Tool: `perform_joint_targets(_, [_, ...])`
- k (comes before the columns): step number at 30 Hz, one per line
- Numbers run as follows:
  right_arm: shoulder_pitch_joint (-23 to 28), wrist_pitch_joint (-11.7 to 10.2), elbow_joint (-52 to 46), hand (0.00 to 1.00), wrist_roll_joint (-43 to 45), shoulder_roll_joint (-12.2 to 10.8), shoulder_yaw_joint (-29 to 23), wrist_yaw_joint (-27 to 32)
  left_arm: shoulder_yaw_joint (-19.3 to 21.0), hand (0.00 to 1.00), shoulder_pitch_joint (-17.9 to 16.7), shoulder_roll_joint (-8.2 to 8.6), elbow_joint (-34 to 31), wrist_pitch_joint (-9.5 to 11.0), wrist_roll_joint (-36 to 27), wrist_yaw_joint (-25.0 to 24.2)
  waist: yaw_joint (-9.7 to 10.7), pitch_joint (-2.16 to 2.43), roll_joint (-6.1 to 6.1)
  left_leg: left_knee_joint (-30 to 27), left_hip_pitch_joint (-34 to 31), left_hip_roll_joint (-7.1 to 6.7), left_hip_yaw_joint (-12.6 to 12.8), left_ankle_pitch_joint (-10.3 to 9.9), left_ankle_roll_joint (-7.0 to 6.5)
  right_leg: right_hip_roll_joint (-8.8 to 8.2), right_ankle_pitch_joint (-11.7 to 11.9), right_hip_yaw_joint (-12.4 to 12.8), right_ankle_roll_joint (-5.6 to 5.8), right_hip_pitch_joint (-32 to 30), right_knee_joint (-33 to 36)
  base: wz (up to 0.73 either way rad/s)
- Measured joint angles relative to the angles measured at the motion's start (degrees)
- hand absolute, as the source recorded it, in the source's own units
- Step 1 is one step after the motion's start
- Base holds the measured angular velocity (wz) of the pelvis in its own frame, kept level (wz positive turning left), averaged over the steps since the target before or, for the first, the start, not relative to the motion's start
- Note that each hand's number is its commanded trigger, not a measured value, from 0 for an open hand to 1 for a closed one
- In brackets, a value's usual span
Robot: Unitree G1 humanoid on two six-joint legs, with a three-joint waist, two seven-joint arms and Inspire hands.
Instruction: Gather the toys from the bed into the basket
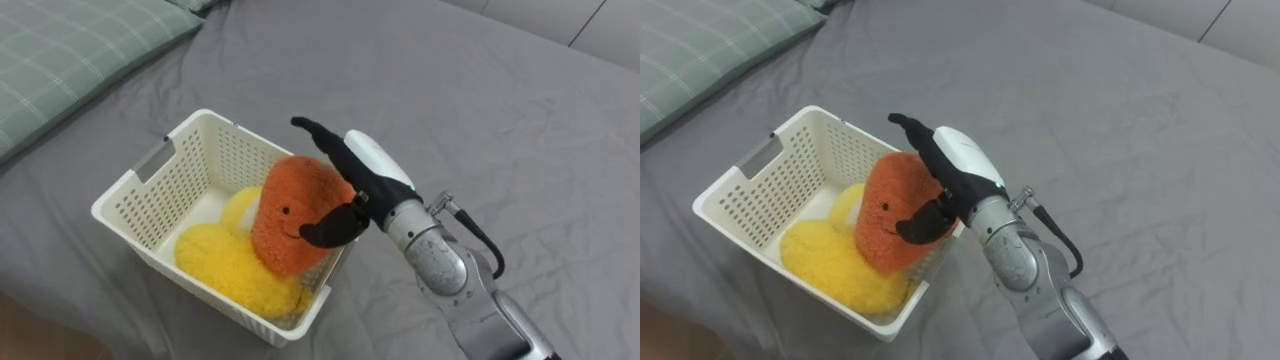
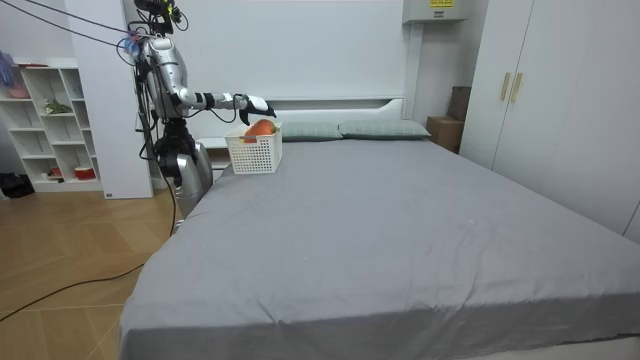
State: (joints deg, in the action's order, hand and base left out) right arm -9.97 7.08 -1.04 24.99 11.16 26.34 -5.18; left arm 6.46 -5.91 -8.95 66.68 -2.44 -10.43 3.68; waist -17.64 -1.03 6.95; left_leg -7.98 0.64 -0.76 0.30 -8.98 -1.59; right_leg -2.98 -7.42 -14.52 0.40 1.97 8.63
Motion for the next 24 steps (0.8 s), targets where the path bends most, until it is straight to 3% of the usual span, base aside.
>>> perform_joint_targets(13, [0.0, -0.3, -1.7, 0.00, -0.5, 0.2, -3.8, 0.1, -0.3, 0.00, -0.1, 0.30, -0.2, 0.0, 0.0, 0.4, 1.0, 0.29, -0.85, -0.3, -0.4, -0.15, -0.5, 0.0, -0.01, -0.12, 0.0, -0.5, 0.00, -0.1, 0.0, 0.02])
perform_joint_targets(17, [0.2, -1.1, -1.8, 0.00, -0.3, 0.2, -6.4, 0.1, 0.1, 0.00, -1.0, 0.30, -1.1, 0.1, 1.7, 0.2, 3.2, 0.91, -1.46, -0.3, -0.3, -0.10, -0.3, 0.0, -0.02, -0.12, 0.0, -0.4, 0.01, 0.1, 0.0, -0.02])
perform_joint_targets(21, [0.7, -1.6, -1.8, 0.00, -1.0, 0.4, -10.1, 0.3, 0.3, 0.00, -1.4, 0.36, -1.8, 0.5, 2.1, 0.2, 4.8, 0.93, -1.89, -0.3, 0.1, 0.01, 0.9, 0.0, -0.01, -0.09, 0.0, 0.5, 0.00, 0.1, 0.1, -0.12])
perform_joint_targets(24, [1.5, -2.0, -1.8, 0.00, -4.7, 1.9, -12.8, 1.0, 0.6, 0.00, -1.3, 0.39, -1.9, 0.9, 1.9, 0.3, 6.1, 1.01, -1.75, -0.4, 0.2, 0.01, 1.0, 0.0, -0.01, -0.09, 0.0, 0.5, 0.00, 0.1, 0.2, -0.01])
